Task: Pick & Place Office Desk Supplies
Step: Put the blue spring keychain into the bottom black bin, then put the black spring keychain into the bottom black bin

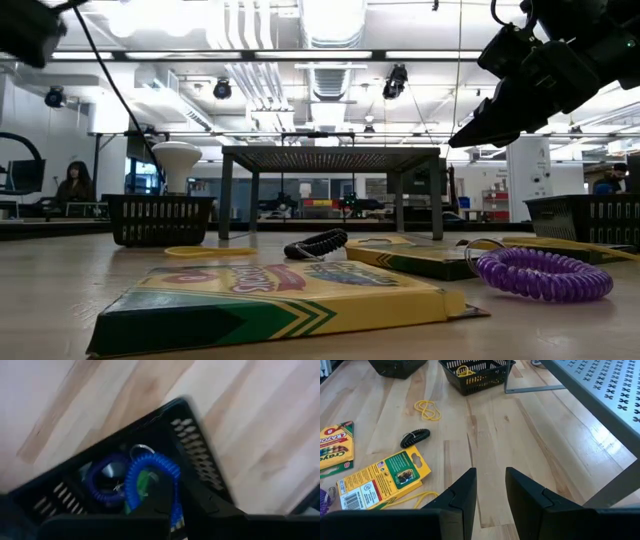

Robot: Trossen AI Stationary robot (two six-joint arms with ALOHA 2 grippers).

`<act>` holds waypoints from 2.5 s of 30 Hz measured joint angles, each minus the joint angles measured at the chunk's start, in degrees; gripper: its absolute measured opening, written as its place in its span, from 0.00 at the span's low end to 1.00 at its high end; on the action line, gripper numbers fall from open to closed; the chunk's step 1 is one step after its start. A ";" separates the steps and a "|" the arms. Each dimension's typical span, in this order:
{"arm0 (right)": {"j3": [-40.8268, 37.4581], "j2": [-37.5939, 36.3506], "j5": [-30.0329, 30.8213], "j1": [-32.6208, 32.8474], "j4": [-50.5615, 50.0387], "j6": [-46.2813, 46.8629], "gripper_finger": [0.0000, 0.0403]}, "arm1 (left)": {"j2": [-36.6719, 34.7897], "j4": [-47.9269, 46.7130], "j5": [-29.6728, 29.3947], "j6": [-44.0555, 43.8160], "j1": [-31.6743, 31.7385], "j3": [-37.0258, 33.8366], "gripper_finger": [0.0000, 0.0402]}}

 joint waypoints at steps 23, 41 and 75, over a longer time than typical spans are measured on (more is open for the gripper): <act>0.00 0.00 -0.01 0.00 0.00 0.00 0.25 | -0.97 1.12 -1.30 -7.93 0.37 1.12 0.36; 0.00 0.00 -0.01 0.00 0.02 0.00 0.25 | 12.17 40.40 -29.46 33.11 16.01 1.02 0.36; 0.00 0.00 -0.01 0.00 0.00 0.00 0.25 | 34.87 59.36 -24.91 60.66 21.65 9.05 0.36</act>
